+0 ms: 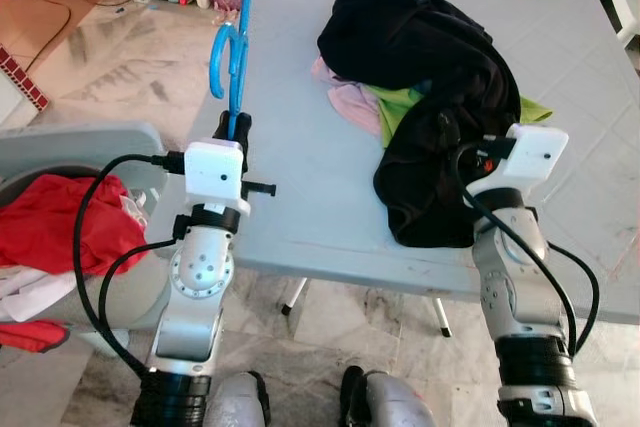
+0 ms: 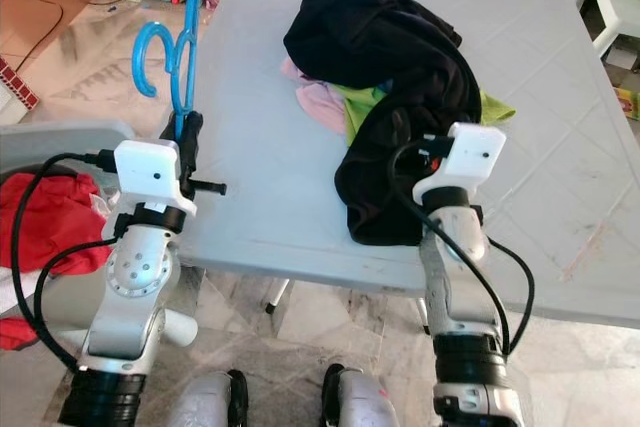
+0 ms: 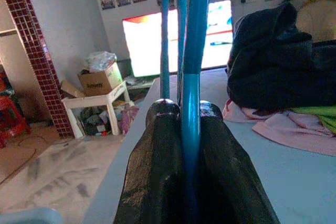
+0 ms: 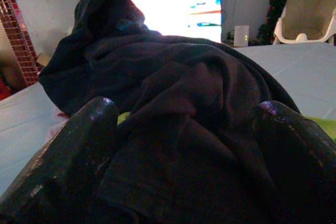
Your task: Hang hanger
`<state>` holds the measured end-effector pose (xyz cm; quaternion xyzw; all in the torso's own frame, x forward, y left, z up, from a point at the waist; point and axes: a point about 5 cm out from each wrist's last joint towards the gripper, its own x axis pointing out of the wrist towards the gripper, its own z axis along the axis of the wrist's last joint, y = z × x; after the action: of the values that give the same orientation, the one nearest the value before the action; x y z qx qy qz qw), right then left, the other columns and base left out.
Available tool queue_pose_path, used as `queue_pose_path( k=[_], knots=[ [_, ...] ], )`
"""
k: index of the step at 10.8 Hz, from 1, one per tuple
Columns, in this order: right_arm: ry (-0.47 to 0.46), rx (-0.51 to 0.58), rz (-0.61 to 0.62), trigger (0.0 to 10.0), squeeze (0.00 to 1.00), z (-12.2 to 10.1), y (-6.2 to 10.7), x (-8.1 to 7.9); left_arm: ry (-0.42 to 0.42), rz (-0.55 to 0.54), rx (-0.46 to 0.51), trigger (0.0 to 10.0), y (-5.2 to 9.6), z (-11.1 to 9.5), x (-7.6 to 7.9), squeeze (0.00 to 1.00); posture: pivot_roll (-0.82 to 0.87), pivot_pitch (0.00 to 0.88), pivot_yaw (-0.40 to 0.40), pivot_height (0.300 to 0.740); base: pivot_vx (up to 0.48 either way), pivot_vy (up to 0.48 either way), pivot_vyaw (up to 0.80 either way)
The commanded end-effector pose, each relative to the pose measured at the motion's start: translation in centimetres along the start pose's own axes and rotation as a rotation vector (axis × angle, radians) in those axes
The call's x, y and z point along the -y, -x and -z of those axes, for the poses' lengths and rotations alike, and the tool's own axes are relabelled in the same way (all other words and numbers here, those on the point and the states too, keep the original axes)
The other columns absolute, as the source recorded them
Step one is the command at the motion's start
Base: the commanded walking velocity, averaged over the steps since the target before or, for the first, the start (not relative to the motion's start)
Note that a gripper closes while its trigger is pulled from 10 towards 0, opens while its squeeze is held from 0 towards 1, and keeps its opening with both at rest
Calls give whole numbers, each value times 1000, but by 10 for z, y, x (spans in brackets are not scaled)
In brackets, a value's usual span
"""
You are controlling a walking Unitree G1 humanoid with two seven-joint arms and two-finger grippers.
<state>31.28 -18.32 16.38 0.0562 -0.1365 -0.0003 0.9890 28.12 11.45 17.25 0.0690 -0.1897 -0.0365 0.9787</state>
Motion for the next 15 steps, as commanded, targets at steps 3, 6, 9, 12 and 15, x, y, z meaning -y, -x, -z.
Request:
queue_pose_path(
  k=[3, 6, 9, 12, 15],
  knots=[
    [13, -45, 43, 10000, 0, 6, 4, 10, 1, 9, -99, 10000, 7, 20, 3, 0, 29, 133, -13, 740, -281, 0, 0],
    [28, -71, 55, 10000, 0, 9, 12, 24, -3, 16, -98, 10000, 7, 21, 2, 0, 27, 137, -5, 740, -287, 0, 0],
    [25, -124, 4, 10000, 0, 19, 15, 13, -7, 26, -101, 10000, 7, 22, 4, 0, 30, 141, 0, 740, -279, 0, 0],
    [2, -141, -28, 10000, 0, 23, 17, 8, -14, 28, -106, 10000, 9, 23, 3, 0, 36, 147, 0, 740, -252, 0, 0],
    [-62, -193, -95, 10000, 0, 28, 20, 3, 3, 7, -149, 10000, 9, 27, 5, 0, 31, 151, 0, 740, 0, 0, 0]
  ],
)
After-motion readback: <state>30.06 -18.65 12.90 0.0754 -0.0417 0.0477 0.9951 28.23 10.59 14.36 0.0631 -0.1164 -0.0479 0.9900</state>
